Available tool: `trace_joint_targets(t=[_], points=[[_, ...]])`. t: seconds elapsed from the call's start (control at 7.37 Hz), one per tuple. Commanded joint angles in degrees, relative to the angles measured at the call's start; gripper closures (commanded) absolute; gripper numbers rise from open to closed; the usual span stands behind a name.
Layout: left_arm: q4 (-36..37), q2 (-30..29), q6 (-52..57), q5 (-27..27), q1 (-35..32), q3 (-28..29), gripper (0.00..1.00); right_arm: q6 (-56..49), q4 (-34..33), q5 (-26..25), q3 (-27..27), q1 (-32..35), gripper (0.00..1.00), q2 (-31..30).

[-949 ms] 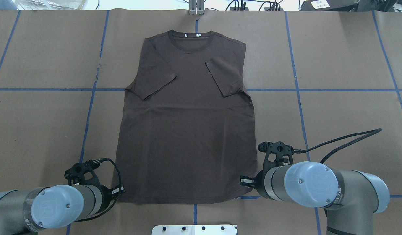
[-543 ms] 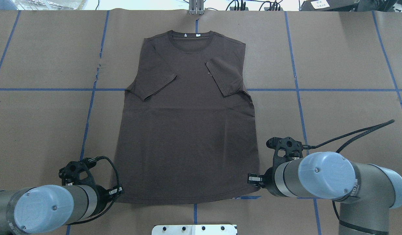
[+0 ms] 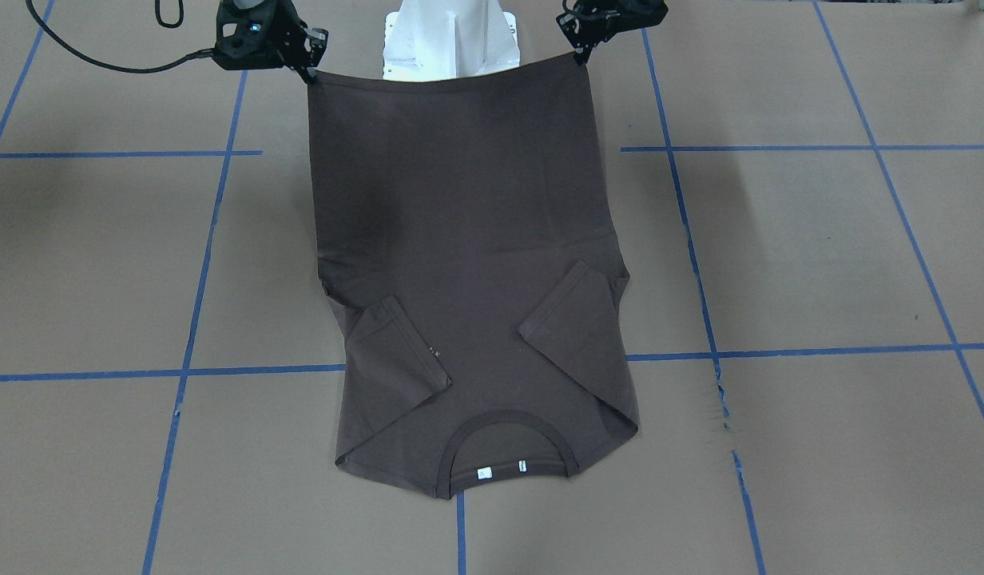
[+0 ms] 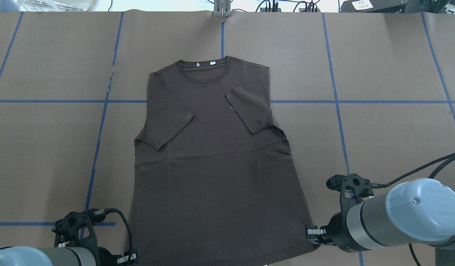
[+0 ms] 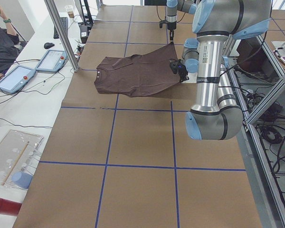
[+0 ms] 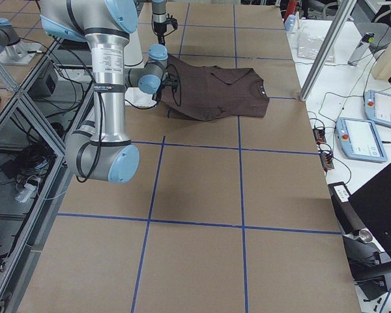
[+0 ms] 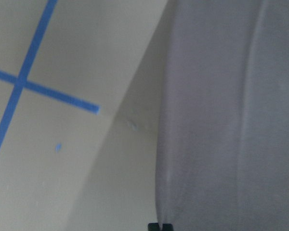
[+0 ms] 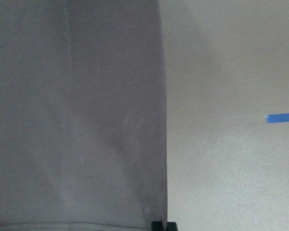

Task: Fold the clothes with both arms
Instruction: 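Lift the hem and fold it over toward the collar with both grippers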

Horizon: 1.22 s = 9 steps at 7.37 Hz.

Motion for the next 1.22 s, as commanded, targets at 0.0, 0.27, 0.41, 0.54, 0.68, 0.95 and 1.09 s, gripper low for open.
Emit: trace_joint_targets(t=[0.0, 0.27, 0.41, 0.54, 0.68, 0.95, 1.09], points=[[0.7, -0.1, 0.3, -1.1, -0.6, -1.2, 1.00, -0.2, 0.0, 0.1, 1.2, 2.6, 1.00, -0.7], [0.8, -0.8, 5.8, -1.5, -6.8, -0.1, 1.00, -7.3, 0.2, -0.1, -3.5, 11.3, 1.00, 6.7], [0.8, -1.0, 10.8, -2.5, -13.2, 0.1, 1.00, -10.6, 0.3, 0.0, -7.6, 15.8, 1.00, 10.2], [0.9, -2.1, 16.1, -5.6, -20.9, 1.3, 1.00, -14.3, 0.5, -0.3, -13.3, 19.5, 1.00, 16.0], [0.9, -6.8, 19.9, -7.2, -27.1, 6.2, 1.00, -17.4, 0.5, -0.3, -20.8, 24.0, 1.00, 22.0], [0.6, -18.3, 25.0, -7.3, -34.6, 22.4, 1.00, -23.2, 1.1, -0.5, -30.9, 29.5, 1.00, 28.4], [0.0, -20.4, 28.1, -7.2, -37.3, 27.6, 1.00, -23.2, 7.1, -0.6, -37.6, 31.1, 1.00, 30.8]])
